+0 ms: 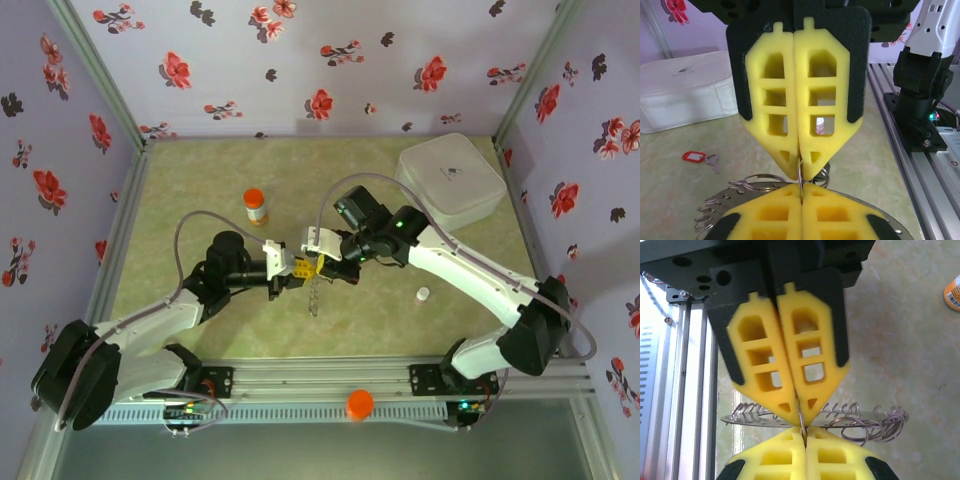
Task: Put the keys on the keyring
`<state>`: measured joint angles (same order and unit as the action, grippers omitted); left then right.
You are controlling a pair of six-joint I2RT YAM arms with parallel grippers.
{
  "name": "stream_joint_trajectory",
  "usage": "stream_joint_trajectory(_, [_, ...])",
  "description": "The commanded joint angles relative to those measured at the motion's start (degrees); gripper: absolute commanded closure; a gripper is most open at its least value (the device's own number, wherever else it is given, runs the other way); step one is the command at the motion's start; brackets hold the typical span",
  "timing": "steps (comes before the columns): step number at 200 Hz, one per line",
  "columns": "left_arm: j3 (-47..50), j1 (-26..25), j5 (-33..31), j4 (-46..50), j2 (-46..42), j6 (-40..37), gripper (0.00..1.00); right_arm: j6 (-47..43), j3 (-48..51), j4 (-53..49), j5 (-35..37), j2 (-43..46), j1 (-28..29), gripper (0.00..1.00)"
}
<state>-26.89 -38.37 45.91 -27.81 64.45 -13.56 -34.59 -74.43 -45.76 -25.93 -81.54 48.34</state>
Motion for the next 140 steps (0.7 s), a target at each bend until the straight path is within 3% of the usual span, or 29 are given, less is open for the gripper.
stream_joint_trajectory(1, [-1.4, -0.4, 2.3, -2.1, -0.2, 0.4, 1.00, -0.6, -1.6, 1.1, -0.8, 0.5, 0.6, 1.00])
stream_joint_trajectory(12, [-1.3, -0.4, 2.3, -2.2, -0.4, 0.2, 1.00, 0.0, -0.5, 2.3, -0.9, 1.7, 0.5, 1.00])
stream_joint_trajectory(34, [-0.6, -0.3, 2.3, -4.7, -0.8, 1.5, 1.00, 3.2, 5.1, 8.4, -3.4, 6.1, -1.5, 0.75])
stream_joint_trajectory(58, [0.7, -0.4, 2.6, -10.5, -0.4, 4.4, 1.00, 8.6, 13.0, 17.7, -7.0, 12.2, -4.2, 0.65])
stream_joint_trajectory(140, [1.7, -0.4, 3.7, -16.0, 1.0, 6.9, 1.00, 18.1, 22.6, 28.5, -8.5, 18.7, -4.3, 0.64])
